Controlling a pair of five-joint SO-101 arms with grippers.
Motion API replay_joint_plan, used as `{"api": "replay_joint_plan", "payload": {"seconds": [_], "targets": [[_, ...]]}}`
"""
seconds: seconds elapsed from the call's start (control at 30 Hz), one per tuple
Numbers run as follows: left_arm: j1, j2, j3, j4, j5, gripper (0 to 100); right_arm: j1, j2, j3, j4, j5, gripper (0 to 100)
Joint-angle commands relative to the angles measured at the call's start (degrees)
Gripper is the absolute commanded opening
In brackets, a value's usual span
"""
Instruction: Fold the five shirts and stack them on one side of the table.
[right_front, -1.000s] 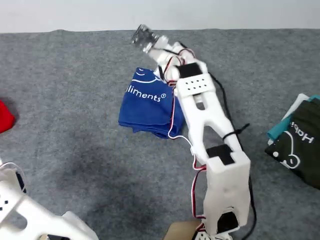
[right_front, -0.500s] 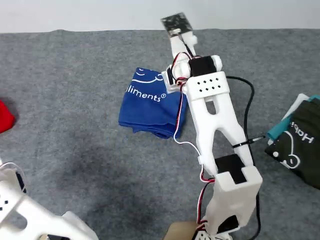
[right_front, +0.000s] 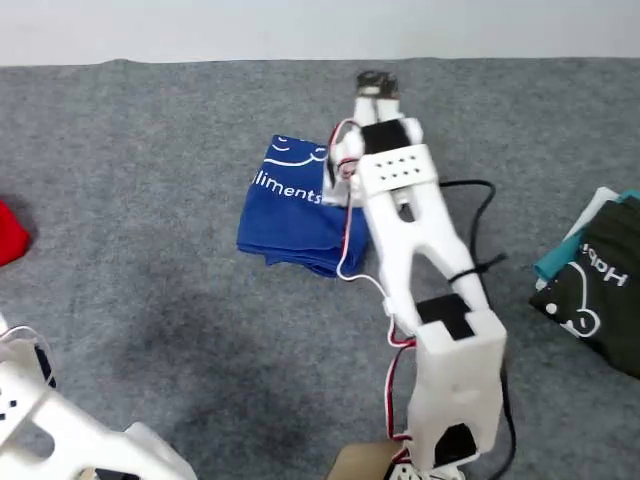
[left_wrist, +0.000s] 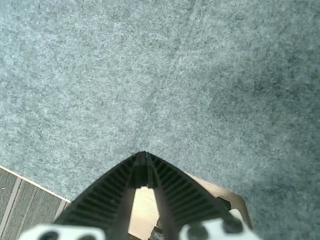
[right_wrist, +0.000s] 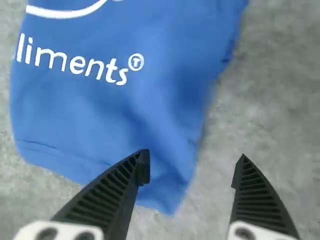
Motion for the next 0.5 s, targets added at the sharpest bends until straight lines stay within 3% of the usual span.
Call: {"api": "replay_joint_plan", "payload": {"seconds": [0.0, 0.2, 0.47], "targets": [[0.18, -1.05, -0.13, 0.44, -0.53, 0, -1.10, 1.10, -0.35, -5.32, 0.35, 27.9], [0.26, -1.05, -0.13, 0.26, -0.53, 0, -3.47, 4.35, -0.35, -11.47, 2.37, 43.7], [0.26, -1.05, -0.04, 0.26, -0.53, 0, -4.26, 8.66, -0.35, -15.08, 2.46, 41.7]]}}
